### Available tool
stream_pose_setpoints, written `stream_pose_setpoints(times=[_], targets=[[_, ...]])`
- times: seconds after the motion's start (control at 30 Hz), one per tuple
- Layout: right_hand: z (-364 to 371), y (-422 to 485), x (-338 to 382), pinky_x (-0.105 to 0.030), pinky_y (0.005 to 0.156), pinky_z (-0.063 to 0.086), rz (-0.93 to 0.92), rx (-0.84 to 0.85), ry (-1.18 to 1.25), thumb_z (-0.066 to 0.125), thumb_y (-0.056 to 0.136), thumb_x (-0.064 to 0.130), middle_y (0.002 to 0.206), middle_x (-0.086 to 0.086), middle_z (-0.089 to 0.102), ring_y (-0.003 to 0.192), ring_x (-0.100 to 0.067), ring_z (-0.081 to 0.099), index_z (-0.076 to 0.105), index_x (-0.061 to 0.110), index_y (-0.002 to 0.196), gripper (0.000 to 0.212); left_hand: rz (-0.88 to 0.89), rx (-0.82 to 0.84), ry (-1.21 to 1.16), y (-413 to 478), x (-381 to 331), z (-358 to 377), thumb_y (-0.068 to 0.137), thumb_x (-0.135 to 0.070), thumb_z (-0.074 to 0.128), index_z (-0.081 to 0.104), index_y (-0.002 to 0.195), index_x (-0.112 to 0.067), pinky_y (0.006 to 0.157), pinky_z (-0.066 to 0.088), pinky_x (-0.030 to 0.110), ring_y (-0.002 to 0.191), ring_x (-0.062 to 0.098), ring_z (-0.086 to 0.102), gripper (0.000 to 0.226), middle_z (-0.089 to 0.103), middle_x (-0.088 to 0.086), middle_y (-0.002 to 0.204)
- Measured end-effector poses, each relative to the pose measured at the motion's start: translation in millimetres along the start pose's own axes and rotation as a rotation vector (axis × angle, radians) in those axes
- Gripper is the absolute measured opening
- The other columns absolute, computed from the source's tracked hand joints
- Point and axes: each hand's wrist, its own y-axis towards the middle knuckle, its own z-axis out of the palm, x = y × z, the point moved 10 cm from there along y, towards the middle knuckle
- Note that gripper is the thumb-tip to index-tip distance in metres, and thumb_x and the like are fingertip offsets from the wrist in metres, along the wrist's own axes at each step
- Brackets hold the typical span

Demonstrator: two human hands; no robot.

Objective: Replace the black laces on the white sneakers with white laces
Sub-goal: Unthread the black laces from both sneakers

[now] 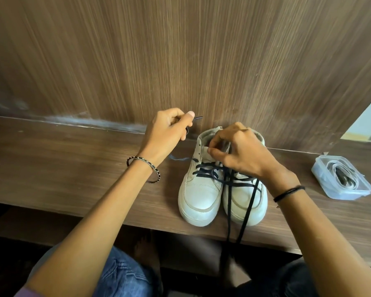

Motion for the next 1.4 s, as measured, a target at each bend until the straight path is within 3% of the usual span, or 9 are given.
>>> stream_pose_setpoints(times=[0.2, 0.4, 0.53, 0.63, 0.77, 0.9, 1.13, 1.3, 1.4], targets=[[38.0, 2.7, -0.2, -0.055, 0.096, 0.042, 0.054, 0.206, -0.045, 0.048, 0.079, 0.059, 0.082, 0.016, 0.068, 0.101, -0.017, 0.055, 0.072, 0.029, 0.072, 0.038, -0.024, 0.174, 0.115, -5.2, 2.7, 20.1, 0.1, -0.039, 0.06, 0.072, 0.078, -0.016, 0.075, 0.057, 0.041, 0.058, 0.013, 0.061, 0.034, 0.067, 0.002, 0.058], [34.7, 1.3, 0.3, -0.046, 0.098, 0.025, 0.083, 0.263, -0.072, 0.07, 0.088, 0.04, 0.095, 0.015, 0.064, 0.113, -0.013, 0.046, 0.073, 0.033, 0.083, 0.009, -0.051, 0.189, 0.076, -8.6, -1.5, 20.4, 0.102, -0.037, 0.057, 0.072, 0.08, -0.014, 0.076, 0.057, 0.04, 0.061, 0.019, 0.065, 0.035, 0.07, 0.003, 0.06], [34.7, 2.1, 4.4, -0.044, 0.097, 0.032, 0.081, 0.205, -0.081, 0.068, 0.09, 0.038, 0.091, 0.011, 0.066, 0.108, -0.015, 0.05, 0.071, 0.029, 0.081, 0.013, 0.007, 0.076, 0.597, -7.1, 2.3, 7.2, 0.103, -0.05, 0.045, 0.07, 0.077, -0.022, 0.093, 0.043, 0.038, 0.079, 0.014, 0.068, 0.046, 0.07, -0.007, 0.057], [33.1, 1.6, 6.4, -0.046, 0.1, 0.038, 0.064, 0.2, -0.083, 0.067, 0.09, 0.038, 0.09, 0.008, 0.067, 0.105, -0.016, 0.053, 0.067, 0.03, 0.079, 0.014, 0.093, -0.004, 0.831, -7.8, 2.1, 4.7, 0.102, -0.048, 0.044, 0.072, 0.105, -0.036, 0.108, 0.022, 0.05, 0.114, 0.018, 0.055, 0.03, 0.072, -0.008, 0.085], [33.2, 1.4, 10.6, -0.05, 0.093, 0.044, 0.036, 0.203, -0.063, 0.065, 0.088, 0.037, 0.083, 0.01, 0.063, 0.099, -0.016, 0.054, 0.062, 0.027, 0.073, 0.018, 0.268, 0.056, 0.768, -7.9, -12.4, 19.7, 0.102, -0.051, 0.048, 0.067, 0.126, -0.045, 0.103, 0.027, 0.045, 0.122, 0.014, 0.041, 0.031, 0.059, -0.013, 0.118], [36.0, 0.5, 13.0, -0.046, 0.085, 0.05, 0.013, 0.158, -0.042, 0.059, 0.083, 0.033, 0.09, 0.003, 0.062, 0.099, -0.023, 0.054, 0.065, 0.017, 0.075, 0.019, 0.237, 0.289, 0.743, -11.1, -6.0, 43.5, 0.102, -0.056, 0.044, 0.07, 0.118, -0.044, 0.099, 0.035, 0.044, 0.115, 0.013, 0.048, 0.032, 0.062, -0.015, 0.111], [9.6, -1.7, -8.2, -0.02, 0.064, 0.035, 0.265, -0.29, -0.011, 0.054, 0.088, 0.007, 0.079, -0.005, 0.048, 0.074, -0.02, 0.049, 0.04, 0.012, 0.063, 0.029, 0.183, 0.262, 0.642, -10.5, -11.1, 32.7, 0.098, -0.043, 0.055, 0.075, 0.109, -0.039, 0.102, 0.045, 0.044, 0.098, 0.014, 0.068, 0.023, 0.076, -0.012, 0.093], [27.6, 0.4, -6.5, -0.033, 0.096, 0.033, 0.21, 0.041, -0.019, 0.063, 0.091, 0.017, 0.104, 0.006, 0.059, 0.107, -0.019, 0.052, 0.06, 0.016, 0.103, 0.013, 0.12, 0.275, 0.524, -9.1, -3.2, 30.4, 0.097, -0.045, 0.058, 0.074, 0.114, -0.041, 0.103, 0.049, 0.039, 0.117, 0.006, 0.066, 0.024, 0.075, -0.012, 0.114], [28.5, 0.9, 0.7, -0.037, 0.09, 0.021, 0.103, 0.106, -0.143, 0.067, 0.091, 0.023, 0.103, 0.017, 0.062, 0.117, -0.015, 0.052, 0.068, 0.024, 0.112, 0.021, 0.114, 0.294, 0.499, -8.2, -1.0, 31.4, 0.099, -0.043, 0.058, 0.075, 0.116, -0.04, 0.099, 0.05, 0.029, 0.119, 0.0, 0.063, 0.024, 0.074, -0.019, 0.116]])
